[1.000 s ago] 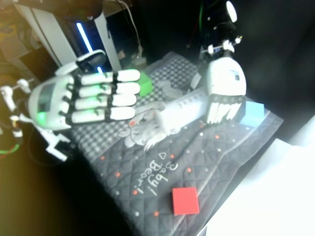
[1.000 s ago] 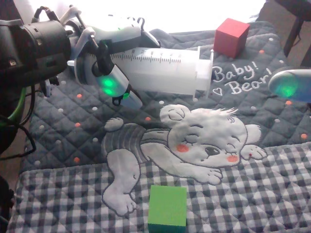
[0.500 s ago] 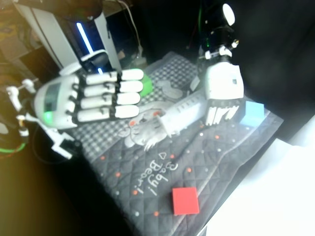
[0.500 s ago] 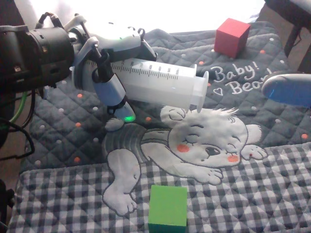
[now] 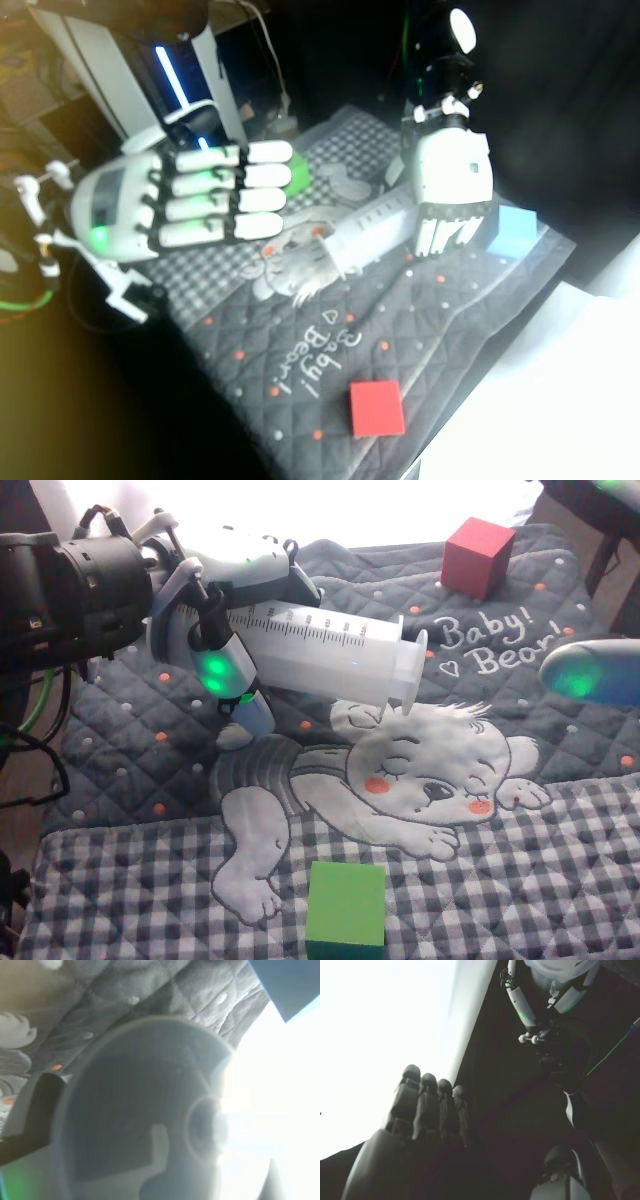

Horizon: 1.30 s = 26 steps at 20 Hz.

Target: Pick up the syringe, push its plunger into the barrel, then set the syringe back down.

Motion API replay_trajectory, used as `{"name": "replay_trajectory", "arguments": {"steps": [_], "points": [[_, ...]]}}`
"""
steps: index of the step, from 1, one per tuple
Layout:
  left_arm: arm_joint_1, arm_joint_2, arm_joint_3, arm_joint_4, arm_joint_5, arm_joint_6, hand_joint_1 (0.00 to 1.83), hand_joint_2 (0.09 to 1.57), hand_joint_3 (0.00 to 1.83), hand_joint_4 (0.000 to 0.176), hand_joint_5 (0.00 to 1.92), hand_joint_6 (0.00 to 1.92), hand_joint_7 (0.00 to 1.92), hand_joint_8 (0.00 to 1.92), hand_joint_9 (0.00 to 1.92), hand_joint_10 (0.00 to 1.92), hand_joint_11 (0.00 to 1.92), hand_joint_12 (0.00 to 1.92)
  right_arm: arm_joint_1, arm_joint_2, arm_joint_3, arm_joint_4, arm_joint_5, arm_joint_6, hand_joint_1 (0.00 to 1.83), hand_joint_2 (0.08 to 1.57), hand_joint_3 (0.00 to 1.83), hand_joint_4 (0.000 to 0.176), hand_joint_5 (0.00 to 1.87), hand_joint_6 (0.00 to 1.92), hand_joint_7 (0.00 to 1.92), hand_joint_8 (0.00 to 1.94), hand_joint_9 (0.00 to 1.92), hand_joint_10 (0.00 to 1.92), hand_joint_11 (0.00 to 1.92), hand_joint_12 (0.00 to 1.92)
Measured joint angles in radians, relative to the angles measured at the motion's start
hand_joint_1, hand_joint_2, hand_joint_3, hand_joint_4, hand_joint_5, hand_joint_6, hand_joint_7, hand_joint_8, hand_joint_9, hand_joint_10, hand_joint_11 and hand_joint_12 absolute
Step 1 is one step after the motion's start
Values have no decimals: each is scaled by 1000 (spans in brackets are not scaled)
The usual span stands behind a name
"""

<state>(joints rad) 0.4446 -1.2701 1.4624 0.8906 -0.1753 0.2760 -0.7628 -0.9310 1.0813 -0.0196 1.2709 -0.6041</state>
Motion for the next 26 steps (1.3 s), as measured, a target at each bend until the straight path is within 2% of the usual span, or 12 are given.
{"name": "replay_trajectory", "arguments": {"steps": [2,3,5,6,8,9,11,13,17,21,23,26], "points": [[0,0,0,2,0,0,1081,892,765,0,760,1624,1044,1921,1231,1921,1297,1921,0,0,0,0,0,0,55,828,3,0,80,5,46,6,14,4,17,56],[0,0,-5,3,1,0,1095,1057,531,34,645,1647,692,1630,688,1858,552,1921,0,0,0,0,0,0,55,802,0,0,81,4,39,2,10,1,6,54],[0,0,-13,4,-1,0,1094,1170,290,36,630,1621,673,1533,619,1661,390,1916,0,-5,2,0,2,-1,55,816,0,0,83,4,35,0,6,0,5,56],[0,0,-17,5,-3,0,1110,1260,78,0,634,1631,684,1384,572,1214,256,1666,0,-8,2,3,1,-1,54,844,12,0,91,6,40,2,11,2,19,65],[-1,0,-19,11,-11,-3,1021,1255,0,0,715,1390,674,294,611,335,111,1266,0,-8,2,-3,0,-1,57,841,7,0,99,7,42,2,10,1,5,68],[-2,0,-19,15,-9,-4,993,1259,0,0,705,1401,648,89,576,127,46,1166,0,-8,2,-1,0,-1,53,853,11,0,104,8,50,5,19,5,16,77],[-2,0,-19,23,-8,-4,949,1157,0,0,587,394,472,3,411,6,1,841,0,-8,2,3,0,-1,45,828,0,0,89,0,31,0,4,0,2,75],[-2,2,-26,31,-5,-3,816,1109,0,21,601,30,377,2,300,3,0,670,0,-8,2,0,0,-1,49,858,11,0,93,3,40,5,13,5,1,81],[-2,1,-29,35,-9,-3,815,1015,0,43,549,0,347,0,255,2,0,474,0,-8,2,0,0,-1,62,858,7,0,105,5,37,2,2,1,5,3],[-2,2,-29,39,-8,-3,763,880,0,99,425,0,270,0,139,0,0,142,0,-9,2,0,0,-1,52,834,0,0,113,6,48,6,13,5,12,5],[-2,2,-30,45,-8,-3,694,791,0,163,267,0,169,0,49,0,0,0,0,-9,2,1,0,0,92,835,0,0,87,0,25,1,0,0,0,0],[-2,2,-31,45,-11,-4,661,748,0,175,185,0,81,0,1,0,0,0,0,-9,2,1,0,-1,81,848,3,0,94,3,29,3,0,0,3,1]]}}
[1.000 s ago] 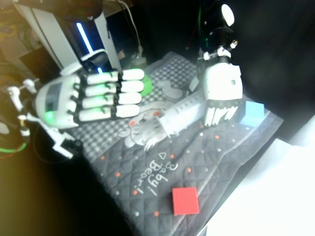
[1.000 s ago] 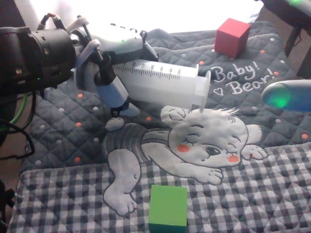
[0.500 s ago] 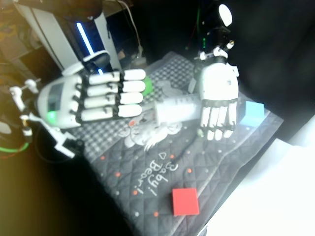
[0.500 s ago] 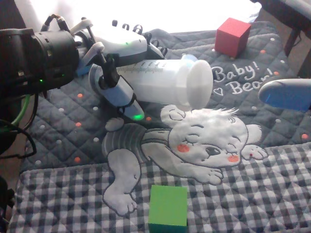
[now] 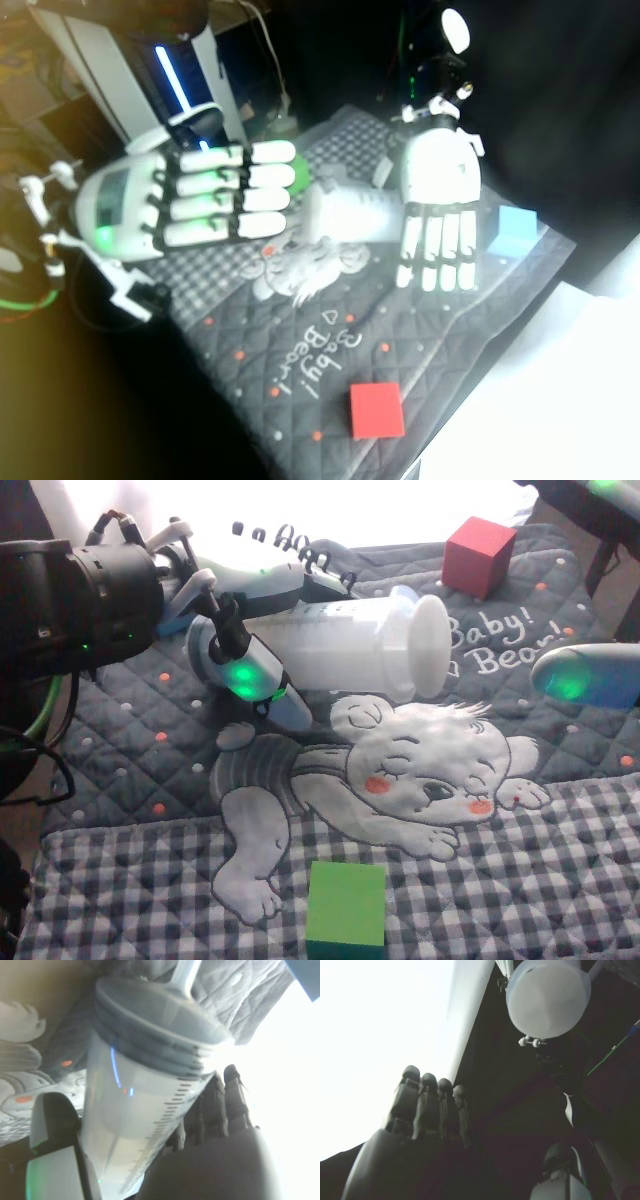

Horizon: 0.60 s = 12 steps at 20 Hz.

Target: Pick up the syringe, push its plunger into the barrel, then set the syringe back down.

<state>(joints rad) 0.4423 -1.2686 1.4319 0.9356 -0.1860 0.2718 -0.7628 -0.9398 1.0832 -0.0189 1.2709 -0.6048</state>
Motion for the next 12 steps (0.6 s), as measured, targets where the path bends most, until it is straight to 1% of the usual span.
{"name": "replay_trajectory", "arguments": {"steps": [2,4,6,8,10,11,12], "points": [[0,0,-1,1,-2,0,633,728,0,176,133,0,12,0,0,0,0,0,0,0,0,0,0,0,71,840,0,0,88,1,26,1,0,0,0,0],[0,-13,6,1,2,0,611,723,0,176,14,0,0,0,0,0,0,0,0,0,0,0,0,0,46,863,8,0,83,0,25,2,0,0,0,0],[5,-20,5,2,-2,0,577,707,0,176,0,0,0,0,0,0,0,0,0,0,0,-2,0,0,44,824,0,0,77,0,22,1,0,0,0,0],[6,-18,5,-4,-10,0,539,662,0,176,0,0,0,0,0,0,0,0,0,-1,-1,3,0,0,73,819,0,0,87,4,29,5,2,1,8,3],[16,9,-5,-90,-46,46,561,653,0,176,0,0,0,0,0,0,0,0,0,-1,-1,0,2,0,76,817,0,0,87,3,29,4,0,0,10,5],[19,38,-26,-122,-52,82,515,677,5,176,0,0,0,0,0,0,0,0,0,-1,-2,1,2,0,11,819,0,0,73,1,9,0,0,0,0,0],[19,59,-42,-134,-60,108,505,688,9,176,0,0,0,0,0,0,0,0,0,-1,-5,3,1,0,16,904,31,0,65,0,6,0,0,0,6,3]]}}
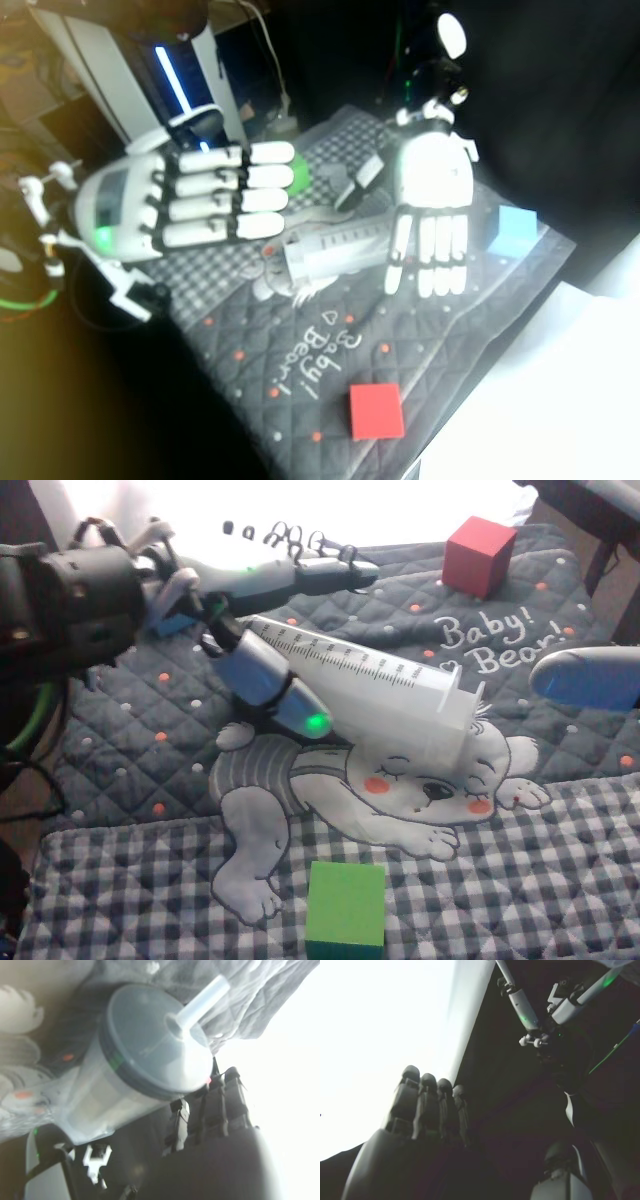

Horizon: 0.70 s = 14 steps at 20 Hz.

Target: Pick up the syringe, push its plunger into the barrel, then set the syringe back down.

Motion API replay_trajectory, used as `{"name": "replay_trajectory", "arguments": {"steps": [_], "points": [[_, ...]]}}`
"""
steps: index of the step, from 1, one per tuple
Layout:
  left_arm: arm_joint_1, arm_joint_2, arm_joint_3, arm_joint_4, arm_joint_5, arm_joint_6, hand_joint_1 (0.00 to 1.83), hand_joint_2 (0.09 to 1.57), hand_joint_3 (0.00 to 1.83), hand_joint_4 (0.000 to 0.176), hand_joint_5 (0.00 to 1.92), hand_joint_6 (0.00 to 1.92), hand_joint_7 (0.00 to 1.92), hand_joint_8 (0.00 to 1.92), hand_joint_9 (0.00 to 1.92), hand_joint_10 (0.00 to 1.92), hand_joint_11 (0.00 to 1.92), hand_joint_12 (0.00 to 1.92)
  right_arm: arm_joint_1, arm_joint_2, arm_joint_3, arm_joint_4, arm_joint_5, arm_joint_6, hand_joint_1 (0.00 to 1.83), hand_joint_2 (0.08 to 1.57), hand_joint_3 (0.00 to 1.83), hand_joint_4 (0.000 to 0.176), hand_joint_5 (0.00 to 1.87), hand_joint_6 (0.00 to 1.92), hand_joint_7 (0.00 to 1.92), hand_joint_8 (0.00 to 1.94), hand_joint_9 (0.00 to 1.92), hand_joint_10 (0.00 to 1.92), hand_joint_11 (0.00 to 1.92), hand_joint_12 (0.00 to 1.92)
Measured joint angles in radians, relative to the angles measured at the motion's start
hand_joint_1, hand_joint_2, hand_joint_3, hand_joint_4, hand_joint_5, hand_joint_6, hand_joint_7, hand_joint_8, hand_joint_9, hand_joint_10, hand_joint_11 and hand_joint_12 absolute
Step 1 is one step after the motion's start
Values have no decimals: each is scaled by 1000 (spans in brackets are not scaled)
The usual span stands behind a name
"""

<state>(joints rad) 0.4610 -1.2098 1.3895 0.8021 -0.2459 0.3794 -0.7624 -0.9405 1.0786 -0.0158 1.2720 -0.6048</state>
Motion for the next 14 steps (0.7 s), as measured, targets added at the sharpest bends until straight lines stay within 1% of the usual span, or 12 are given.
{"name": "replay_trajectory", "arguments": {"steps": [2,3,4,6,7,8,9,10,11,12,13,14], "points": [[-11,67,-65,-12,-18,68,470,695,10,176,0,0,0,0,0,0,0,0,0,0,-7,0,1,0,21,936,40,0,73,3,21,6,1,0,37,17],[-23,111,-109,-19,-31,108,380,707,14,176,0,0,0,0,0,0,0,0,0,0,-9,-7,2,0,3,972,17,0,102,0,59,3,39,4,76,59],[-32,159,-157,-44,-65,155,317,706,8,176,0,0,0,0,0,0,0,0,0,2,-11,-6,0,0,79,968,3,0,92,0,29,0,13,0,32,54],[-34,235,-220,-80,-127,206,317,708,8,170,0,0,0,0,0,0,0,0,0,4,-13,-3,3,0,107,919,0,0,110,7,37,5,16,2,20,53],[-34,277,-250,-95,-154,236,471,778,11,175,0,0,0,0,0,0,0,0,0,6,-13,-3,2,0,135,827,0,0,100,1,26,2,3,0,0,24],[-34,312,-276,-96,-171,257,471,778,11,175,0,0,0,0,0,0,0,0,0,6,-13,-2,3,0,135,827,0,0,100,1,26,2,3,0,0,24],[-35,377,-329,-107,-198,320,433,736,0,173,0,0,0,0,0,0,0,0,0,10,-17,-2,3,-3,209,893,0,0,120,4,71,3,72,7,16,308],[-37,402,-349,-109,-208,339,504,763,0,175,0,0,0,0,0,0,0,0,0,14,-21,-4,2,-15,170,960,15,0,114,1,50,1,34,2,2,270],[-37,429,-368,-125,-221,358,539,794,13,176,0,0,0,0,0,0,0,0,0,17,-26,-3,5,-32,126,1028,14,0,147,4,68,3,37,2,0,307],[-37,456,-390,-152,-245,385,603,881,17,176,0,0,0,0,0,0,0,0,0,28,-38,-1,4,-56,81,1099,20,17,190,10,88,5,13,1,0,110],[-37,484,-411,-186,-281,414,652,937,30,176,0,0,0,0,0,0,0,0,0,47,-51,-7,2,-81,112,1063,0,9,182,2,83,1,2,0,0,21],[-34,498,-418,-211,-317,431,478,1114,43,176,0,0,0,0,0,0,0,0,0,65,-62,-10,5,-93,126,1075,4,0,74,0,16,0,0,0,0,3]]}}
